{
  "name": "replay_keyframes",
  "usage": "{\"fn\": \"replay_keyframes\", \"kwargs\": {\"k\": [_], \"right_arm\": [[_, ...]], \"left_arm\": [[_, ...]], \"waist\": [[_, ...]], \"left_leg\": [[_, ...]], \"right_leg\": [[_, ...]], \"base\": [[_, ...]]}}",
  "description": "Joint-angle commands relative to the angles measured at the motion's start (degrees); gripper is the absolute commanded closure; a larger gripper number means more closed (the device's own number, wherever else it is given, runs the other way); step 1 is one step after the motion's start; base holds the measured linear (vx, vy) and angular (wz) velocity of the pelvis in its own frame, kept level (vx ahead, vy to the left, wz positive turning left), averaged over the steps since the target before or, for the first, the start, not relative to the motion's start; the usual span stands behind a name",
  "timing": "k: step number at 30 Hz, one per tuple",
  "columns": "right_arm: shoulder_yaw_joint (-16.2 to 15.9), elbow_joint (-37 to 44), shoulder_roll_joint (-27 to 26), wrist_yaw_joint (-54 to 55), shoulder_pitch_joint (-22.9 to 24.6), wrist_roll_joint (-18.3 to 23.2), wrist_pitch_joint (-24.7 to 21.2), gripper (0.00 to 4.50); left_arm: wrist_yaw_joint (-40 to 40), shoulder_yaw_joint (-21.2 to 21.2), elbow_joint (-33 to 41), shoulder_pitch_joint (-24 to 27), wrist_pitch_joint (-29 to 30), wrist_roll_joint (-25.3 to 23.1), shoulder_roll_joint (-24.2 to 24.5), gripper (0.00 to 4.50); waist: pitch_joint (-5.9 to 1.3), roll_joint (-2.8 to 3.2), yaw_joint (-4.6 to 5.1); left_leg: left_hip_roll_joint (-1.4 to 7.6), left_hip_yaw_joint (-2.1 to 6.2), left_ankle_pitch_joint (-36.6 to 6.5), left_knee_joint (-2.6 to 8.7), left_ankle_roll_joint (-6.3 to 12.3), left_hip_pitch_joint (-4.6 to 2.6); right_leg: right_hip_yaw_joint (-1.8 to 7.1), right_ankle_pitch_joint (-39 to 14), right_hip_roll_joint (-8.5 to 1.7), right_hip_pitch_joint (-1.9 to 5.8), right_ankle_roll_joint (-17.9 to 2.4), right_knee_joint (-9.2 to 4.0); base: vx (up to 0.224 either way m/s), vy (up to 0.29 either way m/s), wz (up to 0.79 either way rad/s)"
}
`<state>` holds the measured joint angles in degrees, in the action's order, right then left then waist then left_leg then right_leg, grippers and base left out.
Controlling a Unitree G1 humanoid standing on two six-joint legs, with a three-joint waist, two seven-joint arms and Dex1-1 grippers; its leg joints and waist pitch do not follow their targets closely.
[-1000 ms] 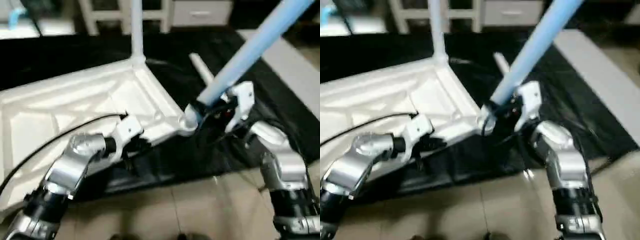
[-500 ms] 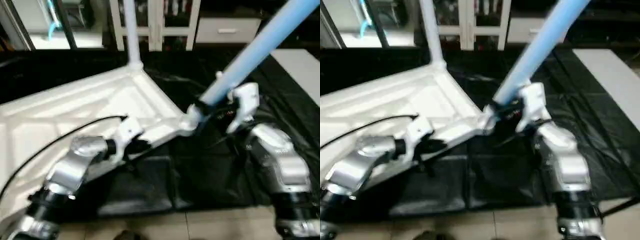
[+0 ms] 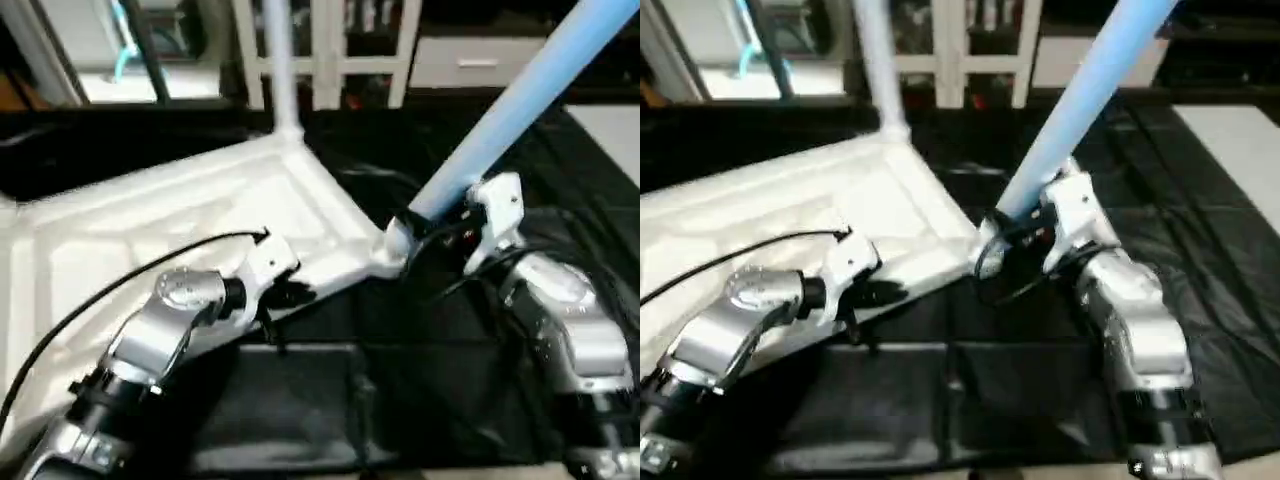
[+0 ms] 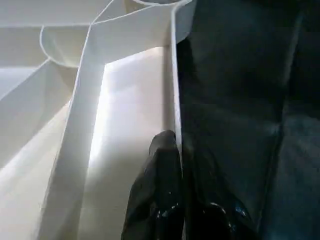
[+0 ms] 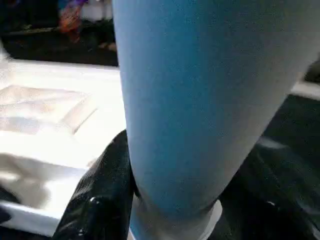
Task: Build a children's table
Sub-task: Insert table leg to table base
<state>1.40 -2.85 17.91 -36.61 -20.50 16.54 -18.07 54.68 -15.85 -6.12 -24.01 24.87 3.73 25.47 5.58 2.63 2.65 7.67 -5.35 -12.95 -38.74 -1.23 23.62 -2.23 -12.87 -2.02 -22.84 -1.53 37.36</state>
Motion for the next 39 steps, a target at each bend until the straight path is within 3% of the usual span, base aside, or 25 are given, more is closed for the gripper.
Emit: {"fn": "replay_keyframes", "kwargs": {"k": [1, 2, 3, 5, 6, 7, 8, 9, 10, 11, 13, 14, 16, 20, 21, 22, 25, 26, 28, 31, 35, 39], "right_arm": [[0.9, 2.6, 0.9, -1.1, 0.4, 1.8, -0.1, 2.62], [0.9, 2.7, 1.1, -1.6, 0.5, 2.2, -0.2, 2.62], [0.8, 2.7, 1.4, -2.2, 0.6, 2.6, -0.2, 2.62], [0.8, 2.7, 1.4, -2.2, 0.6, 2.6, -0.2, 2.62], [0.7, 2.7, 1.6, -2.8, 0.6, 3.1, -0.1, 2.62], [0.3, 2.7, 1.8, -3.6, 0.8, 2.8, 0.4, 2.62], [0.3, 2.7, 1.8, -3.6, 0.8, 2.8, 0.4, 2.62], [-0.3, 2.3, 2.1, -5.0, 1.1, 2.5, 1.5, 2.62], [-0.3, 2.3, 2.1, -5.0, 1.1, 2.5, 1.5, 2.62], [-1.3, 1.2, 2.8, -7.8, 1.4, 2.3, 2.6, 2.62], [-1.6, 0.5, 3.3, -9.5, 1.2, 2.8, 2.7, 2.62], [-1.3, 0.1, 3.6, -11.3, 1.0, 4.5, 1.1, 2.62], [-1.1, -0.4, 4.2, -13.4, 0.8, 6.2, -0.3, 2.62], [-3.0, -1.7, 6.8, -21.0, 1.2, 7.5, -0.6, 2.62], [-4.8, -3.0, 8.7, -24.4, 1.5, 5.7, 1.4, 2.62], [-4.8, -3.0, 8.7, -24.4, 1.5, 5.7, 1.4, 2.62], [-5.9, -5.2, 10.1, -25.9, 1.3, 2.7, 6.1, 2.62], [-6.3, -6.3, 11.0, -26.6, 1.0, 1.7, 7.7, 2.62], [-6.3, -6.3, 11.0, -26.6, 1.0, 1.7, 7.7, 2.62], [-6.2, -7.5, 13.1, -29.8, 0.3, 1.8, 8.5, 2.62], [-6.2, -9.7, 15.8, -33.4, 0.2, 0.9, 12.1, 2.62], [-5.6, -9.8, 16.8, -35.2, 1.0, 1.7, 13.0, 2.62]], "left_arm": [[2.4, 0.5, 4.8, 0.3, -3.1, 2.8, -0.1, 4.5], [3.3, 0.1, 4.8, 0.8, -3.7, 2.8, 0.0, 4.5], [4.1, -0.4, 4.6, 1.2, -4.9, 2.7, 0.2, 4.5], [4.1, -0.4, 4.6, 1.2, -4.9, 2.7, 0.2, 4.5], [4.8, -0.8, 4.1, 1.6, -6.0, 2.6, 0.4, 4.5], [5.0, -1.3, 3.2, 1.7, -7.6, 2.2, 0.6, 4.5], [5.0, -1.3, 3.2, 1.7, -7.6, 2.2, 0.6, 4.5], [5.5, -2.0, 2.3, 1.7, -8.9, 1.6, 1.0, 4.5], [5.5, -2.0, 2.3, 1.7, -8.9, 1.6, 1.0, 4.5], [7.6, -3.2, 1.7, 1.8, -9.3, 1.5, 1.9, 4.5], [8.7, -3.7, 1.9, 1.9, -9.0, 1.7, 2.3, 4.5], [9.9, -4.1, 2.4, 2.1, -8.7, 2.0, 2.8, 4.5], [10.6, -4.4, 2.5, 2.3, -9.3, 1.9, 3.1, 4.5], [11.3, -5.6, 1.9, 2.5, -11.0, 0.4, 3.9, 4.5], [11.6, -6.5, 1.4, 2.4, -12.1, -0.6, 4.5, 4.5], [11.6, -6.5, 1.4, 2.4, -12.1, -0.6, 4.5, 4.5], [11.5, -6.9, 0.6, 2.4, -13.3, -1.5, 4.6, 4.5], [11.8, -7.0, 0.5, 2.4, -13.5, -1.7, 4.7, 4.5], [11.8, -7.0, 0.5, 2.4, -13.5, -1.7, 4.7, 4.5], [12.5, -7.4, 0.9, 2.6, -14.0, -1.8, 5.0, 4.5], [12.7, -8.0, 1.2, 2.8, -14.8, -2.0, 5.0, 4.5], [13.1, -7.9, 0.7, 2.7, -15.5, -2.2, 5.2, 4.5]], "waist": [[-6.49, -0.01, 0.31], [-6.04, -0.68, -0.29], [-5.49, -1.46, -0.76], [-5.02, -1.24, -1.1], [-4.86, -1.04, -1.22], [-4.45, -0.99, -1.22], [-4.08, -2.0, -1.01], [-3.57, -1.89, -1.24], [-3.48, -1.87, -1.14], [-3.42, -2.38, -0.91], [-3.56, -2.29, -0.96], [-3.44, -2.88, -0.82], [-3.58, -2.56, -1.06], [-3.54, -3.02, -1.0], [-3.55, -2.93, -1.1], [-3.73, -3.01, -1.09], [-3.82, -3.16, -1.15], [-3.78, -3.99, -1.02], [-3.74, -3.62, -1.17], [-3.33, -3.86, -1.09], [-2.68, -3.58, -1.04], [-2.6, -3.72, -0.99]], "left_leg": [[6.35, 3.16, 41.4, 2.57, 17.83, -4.66], [4.48, 1.21, 33.6, 3.12, 16.86, -2.84], [3.55, -0.35, 19.4, 4.11, 15.35, -1.32], [4.41, -1.25, 5.4, 5.2, 12.56, -1.91], [4.7, -1.31, 3.1, 5.56, 11.79, -1.98], [5.14, -1.87, -1.6, 6.06, 10.01, -2.34], [5.24, -2.28, -4.1, 6.36, 9.15, -2.48], [5.21, -3.08, -11.3, 6.71, 5.31, -3.42], [5.31, -3.15, -12.4, 6.93, 4.16, -3.58], [5.3, -3.31, -13.0, 7.1, 2.94, -3.42], [5.28, -3.36, -12.2, 7.21, 2.72, -3.2], [5.25, -3.78, -11.2, 7.33, 3.41, -3.14], [5.27, -3.92, -10.5, 7.24, 4.39, -3.13], [5.35, -4.01, -8.7, 7.3, 5.8, -2.81], [5.35, -4.19, -7.7, 7.26, 6.29, -2.92], [5.34, -4.1, -6.4, 7.19, 6.9, -2.66], [5.34, -4.24, -3.7, 7.03, 8.35, -2.47], [5.37, -4.3, -3.0, 6.98, 9.29, -2.28], [5.39, -4.25, -2.2, 6.94, 10.15, -2.27], [5.49, -4.24, -3.2, 7.06, 10.47, -2.35], [5.66, -4.05, -7.0, 7.5, 8.72, -2.48], [5.76, -4.01, -8.6, 7.64, 7.88, -2.65]], "right_leg": [[1.91, 17.8, -4.94, 0.31, -11.6, -0.87], [2.26, 18.9, -5.84, 1.55, -13.5, -1.54], [2.57, 15.0, -6.66, 3.09, -16.1, -2.7], [2.51, 6.5, -6.71, 3.17, -18.2, -3.74], [2.35, 4.3, -6.54, 3.16, -18.2, -3.87], [2.22, 0.0, -6.19, 2.61, -17.6, -4.28], [2.23, -2.5, -6.02, 2.33, -17.0, -4.72], [2.45, -11.8, -6.29, 1.76, -14.9, -5.43], [2.53, -13.4, -6.29, 1.61, -14.3, -5.54], [2.66, -14.1, -6.18, 1.54, -13.2, -5.67], [2.66, -13.4, -6.28, 1.69, -12.6, -5.44], [2.71, -12.0, -6.36, 1.45, -12.2, -5.58], [2.79, -11.0, -6.69, 1.52, -12.3, -5.52], [2.64, -7.7, -6.55, 1.58, -12.4, -5.14], [2.75, -6.5, -6.69, 1.4, -12.7, -5.16], [2.6, -5.1, -6.73, 1.82, -12.9, -5.01], [2.65, -1.9, -6.9, 1.94, -13.6, -4.81], [2.58, -1.3, -6.96, 2.01, -13.9, -4.79], [2.59, -1.0, -7.1, 2.1, -14.0, -4.72], [2.53, -2.7, -6.92, 1.97, -14.1, -4.94], [2.57, -7.5, -6.98, 1.68, -13.6, -5.56], [2.69, -8.9, -6.99, 1.63, -13.2, -5.81]], "base": [[-0.007, 0.092, -0.04], [-0.007, 0.092, -0.04], [-0.037, 0.068, 0.02], [-0.051, 0.041, 0.08], [-0.059, 0.025, 0.11], [-0.062, 0.025, 0.06], [-0.062, 0.025, 0.06], [-0.057, 0.021, 0.09], [-0.055, 0.02, 0.11], [-0.055, 0.02, 0.11], [0.0, 0.0, 0.0], [0.0, 0.0, 0.0], [0.0, 0.0, 0.0], [0.0, 0.0, 0.0], [0.0, 0.0, 0.0], [0.0, 0.0, 0.0], [0.0, 0.0, 0.0], [0.0, 0.0, 0.0], [0.0, 0.0, 0.0], [0.0, 0.0, 0.0], [0.0, 0.0, 0.0], [0.0, 0.0, 0.0]]}}
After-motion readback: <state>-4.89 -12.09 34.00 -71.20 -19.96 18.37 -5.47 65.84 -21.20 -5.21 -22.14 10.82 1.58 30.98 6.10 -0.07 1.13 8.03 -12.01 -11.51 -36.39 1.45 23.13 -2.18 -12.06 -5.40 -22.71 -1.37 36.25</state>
